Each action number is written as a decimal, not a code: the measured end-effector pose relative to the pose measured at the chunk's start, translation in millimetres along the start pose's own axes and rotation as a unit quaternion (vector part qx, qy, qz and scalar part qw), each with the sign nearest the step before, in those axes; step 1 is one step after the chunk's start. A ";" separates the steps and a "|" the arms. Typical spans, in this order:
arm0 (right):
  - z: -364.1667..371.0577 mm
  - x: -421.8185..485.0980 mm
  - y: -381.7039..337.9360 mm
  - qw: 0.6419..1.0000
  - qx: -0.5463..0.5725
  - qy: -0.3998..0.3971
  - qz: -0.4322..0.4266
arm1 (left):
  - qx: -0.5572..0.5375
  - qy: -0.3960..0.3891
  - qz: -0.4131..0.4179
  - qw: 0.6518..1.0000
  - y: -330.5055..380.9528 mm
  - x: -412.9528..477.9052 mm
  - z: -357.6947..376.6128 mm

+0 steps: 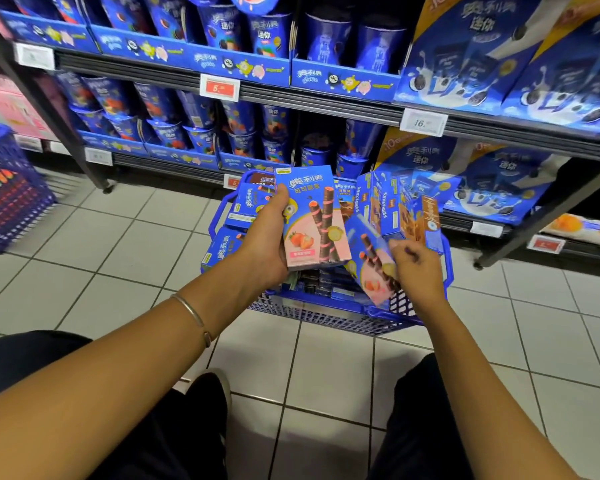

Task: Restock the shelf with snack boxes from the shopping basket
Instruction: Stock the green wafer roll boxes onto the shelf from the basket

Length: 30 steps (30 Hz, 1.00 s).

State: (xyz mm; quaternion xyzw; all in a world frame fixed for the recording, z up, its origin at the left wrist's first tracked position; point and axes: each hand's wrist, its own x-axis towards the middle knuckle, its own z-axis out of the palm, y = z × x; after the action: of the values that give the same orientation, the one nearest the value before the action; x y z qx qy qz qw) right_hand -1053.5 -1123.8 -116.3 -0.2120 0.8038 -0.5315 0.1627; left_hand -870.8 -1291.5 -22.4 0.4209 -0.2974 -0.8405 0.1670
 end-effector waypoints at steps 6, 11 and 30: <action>-1.9 -12.1 -62.9 0.895 0.420 0.042 0.146 | 0.108 0.064 0.033 0.991 -4.0 -3.3 -0.7; 12.3 -35.2 -91.7 0.901 0.418 -0.024 0.116 | 0.138 0.063 0.051 0.987 -8.7 -6.5 0.0; 51.2 26.4 16.9 0.916 -0.272 -0.245 0.164 | 0.155 -0.030 0.124 0.980 -5.7 -29.3 -5.2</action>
State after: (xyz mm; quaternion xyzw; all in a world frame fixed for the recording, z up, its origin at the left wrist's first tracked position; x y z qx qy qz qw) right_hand -1054.1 -1171.7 -152.5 -0.2369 0.8756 -0.1896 0.3758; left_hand -849.4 -1273.3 -10.6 0.3761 -0.4792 -0.7690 0.1939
